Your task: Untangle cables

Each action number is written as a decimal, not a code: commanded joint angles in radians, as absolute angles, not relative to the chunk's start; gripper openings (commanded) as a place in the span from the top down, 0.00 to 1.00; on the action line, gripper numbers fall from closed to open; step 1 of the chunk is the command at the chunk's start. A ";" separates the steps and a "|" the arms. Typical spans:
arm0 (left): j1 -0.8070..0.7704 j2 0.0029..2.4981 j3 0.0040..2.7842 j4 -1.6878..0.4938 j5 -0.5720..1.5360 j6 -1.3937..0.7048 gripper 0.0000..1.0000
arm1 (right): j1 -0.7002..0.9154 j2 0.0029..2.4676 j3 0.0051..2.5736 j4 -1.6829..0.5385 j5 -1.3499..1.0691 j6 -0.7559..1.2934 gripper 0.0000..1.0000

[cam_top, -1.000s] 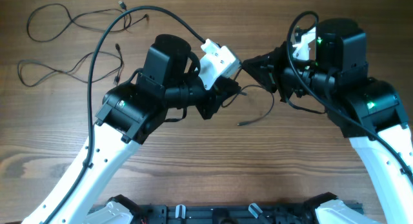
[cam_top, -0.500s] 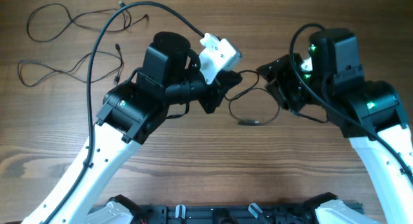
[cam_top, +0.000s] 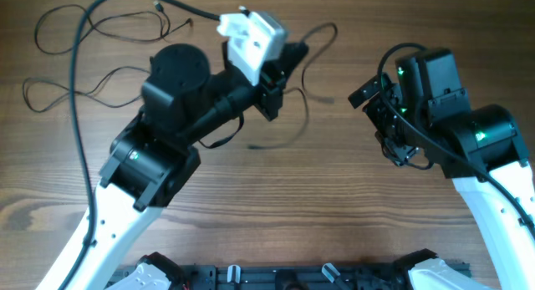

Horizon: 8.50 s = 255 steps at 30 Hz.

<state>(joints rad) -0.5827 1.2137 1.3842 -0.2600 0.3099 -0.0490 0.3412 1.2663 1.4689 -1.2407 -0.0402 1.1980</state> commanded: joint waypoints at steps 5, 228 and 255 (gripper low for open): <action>-0.585 1.185 1.388 -0.262 0.215 -0.170 0.96 | 0.339 1.277 1.479 -1.246 -0.002 1.162 0.00; -0.586 1.316 1.388 -0.696 0.646 -0.239 0.65 | 0.339 1.367 1.479 -0.822 -0.427 0.477 0.96; -0.562 1.213 1.388 -0.550 0.646 -0.304 0.96 | 0.339 1.369 1.479 -1.010 -0.221 0.500 0.92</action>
